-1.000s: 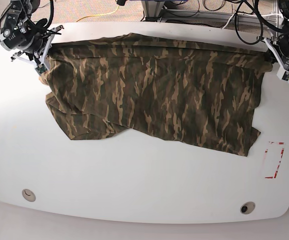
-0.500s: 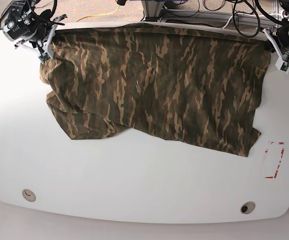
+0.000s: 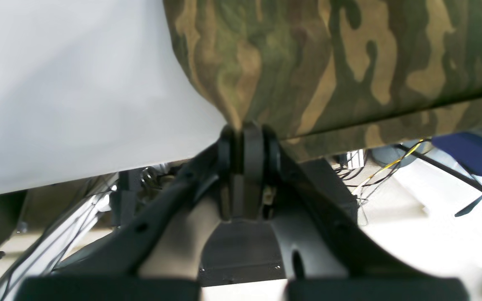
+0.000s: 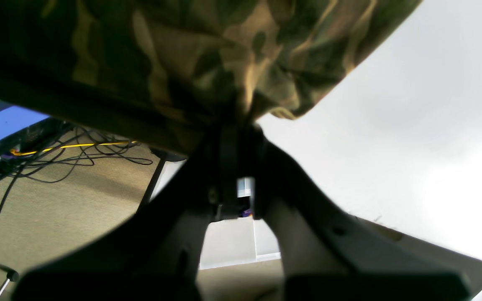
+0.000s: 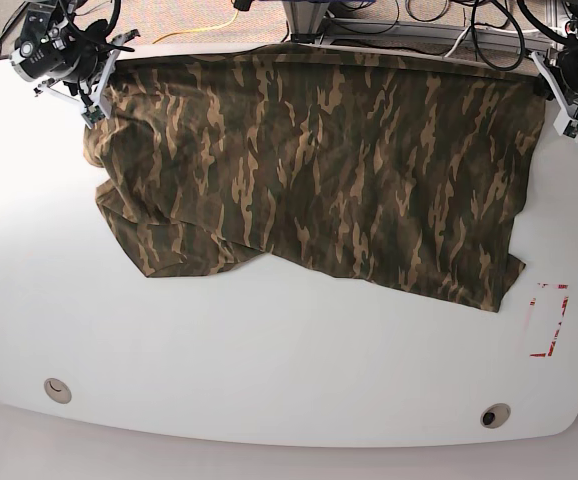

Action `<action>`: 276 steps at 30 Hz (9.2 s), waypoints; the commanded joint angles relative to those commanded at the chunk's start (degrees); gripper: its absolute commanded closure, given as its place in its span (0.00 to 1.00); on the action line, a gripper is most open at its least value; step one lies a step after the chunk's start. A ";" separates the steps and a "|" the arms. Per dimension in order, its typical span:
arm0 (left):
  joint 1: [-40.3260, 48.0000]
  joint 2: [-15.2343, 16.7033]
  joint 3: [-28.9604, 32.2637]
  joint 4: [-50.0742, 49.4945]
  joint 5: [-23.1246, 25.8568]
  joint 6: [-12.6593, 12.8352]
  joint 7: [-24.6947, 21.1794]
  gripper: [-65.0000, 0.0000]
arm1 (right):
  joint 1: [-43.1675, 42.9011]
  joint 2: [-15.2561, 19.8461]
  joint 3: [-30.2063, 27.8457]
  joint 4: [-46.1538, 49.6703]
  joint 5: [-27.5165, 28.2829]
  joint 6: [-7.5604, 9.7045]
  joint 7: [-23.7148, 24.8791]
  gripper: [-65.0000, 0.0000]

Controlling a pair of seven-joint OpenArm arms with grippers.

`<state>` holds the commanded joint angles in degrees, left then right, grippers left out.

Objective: Layout the t-shirt on the table in an organized manner, then fold the t-shirt properly
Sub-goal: 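Open both grippers to release the shirt edge, then lower the right gripper to the shirt's side edge and grasp it, then pull the grasped shirt edge outward with the right gripper to smooth it, then drag the held shirt edge with the right gripper along the table, spreading it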

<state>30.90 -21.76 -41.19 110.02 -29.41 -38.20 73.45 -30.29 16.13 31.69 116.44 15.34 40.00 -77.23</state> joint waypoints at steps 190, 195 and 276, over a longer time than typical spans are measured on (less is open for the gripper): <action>-28.22 0.53 2.02 -5.89 10.37 0.44 -3.60 0.22 | 30.07 -2.90 -22.15 -6.07 -3.52 0.00 3.78 0.28; -28.22 0.53 3.60 -5.89 10.37 0.44 -3.60 0.22 | 32.62 -2.55 -21.98 -6.42 -3.60 0.00 5.71 0.11; -29.89 1.76 8.00 -9.14 10.46 0.44 -4.04 0.22 | 60.48 7.03 -6.68 -50.11 -6.07 0.00 19.96 0.12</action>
<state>1.01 -20.00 -33.19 100.88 -18.95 -37.76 69.41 30.20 23.16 25.01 66.33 9.27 40.00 -57.27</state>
